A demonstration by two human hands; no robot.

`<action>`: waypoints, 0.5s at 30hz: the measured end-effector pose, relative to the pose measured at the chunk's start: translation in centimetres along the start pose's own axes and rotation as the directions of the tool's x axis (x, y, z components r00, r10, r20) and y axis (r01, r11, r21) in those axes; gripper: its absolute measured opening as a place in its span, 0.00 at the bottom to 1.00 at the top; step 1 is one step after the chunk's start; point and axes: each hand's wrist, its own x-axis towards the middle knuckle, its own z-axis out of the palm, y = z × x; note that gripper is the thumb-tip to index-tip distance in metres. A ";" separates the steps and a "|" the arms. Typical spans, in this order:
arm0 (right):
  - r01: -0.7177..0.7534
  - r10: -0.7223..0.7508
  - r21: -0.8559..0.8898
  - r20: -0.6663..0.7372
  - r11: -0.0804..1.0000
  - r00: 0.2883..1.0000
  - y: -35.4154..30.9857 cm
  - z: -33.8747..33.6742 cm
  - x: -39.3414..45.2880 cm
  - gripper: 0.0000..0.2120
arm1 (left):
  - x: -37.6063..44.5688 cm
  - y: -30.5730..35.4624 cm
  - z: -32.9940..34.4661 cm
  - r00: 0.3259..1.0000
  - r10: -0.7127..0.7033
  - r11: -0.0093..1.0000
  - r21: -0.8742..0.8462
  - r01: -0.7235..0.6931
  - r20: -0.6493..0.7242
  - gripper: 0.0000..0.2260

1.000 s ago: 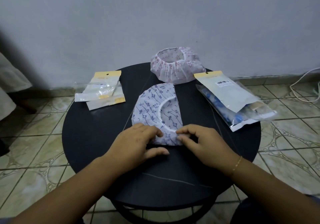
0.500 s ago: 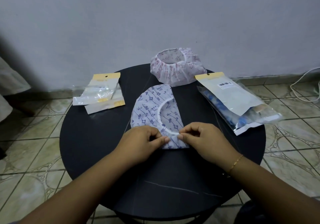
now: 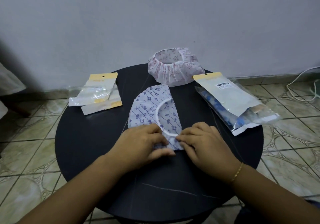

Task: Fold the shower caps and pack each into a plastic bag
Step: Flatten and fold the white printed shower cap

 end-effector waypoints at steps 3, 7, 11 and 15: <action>-0.050 0.036 0.084 0.154 0.995 0.987 0.1 -0.5 0.0 0.25 | 0.0 -0.2 -0.2 1.000 0.006 1.000 -0.017 -0.005 0.018 0.22; -0.013 -0.004 0.098 0.171 0.995 0.985 0.4 -0.5 -0.5 0.26 | 0.4 -0.3 0.2 0.997 0.062 0.997 0.050 -0.060 -0.044 0.16; 0.089 -0.089 0.010 0.110 0.996 0.990 0.4 -0.5 -0.7 0.19 | 0.3 -0.4 0.1 0.998 0.046 0.999 0.007 -0.045 -0.048 0.17; 0.118 -0.117 -0.005 0.086 0.993 0.989 0.5 -0.5 -0.4 0.16 | 0.1 -0.3 -0.1 1.000 -0.008 0.990 -0.140 0.012 0.028 0.19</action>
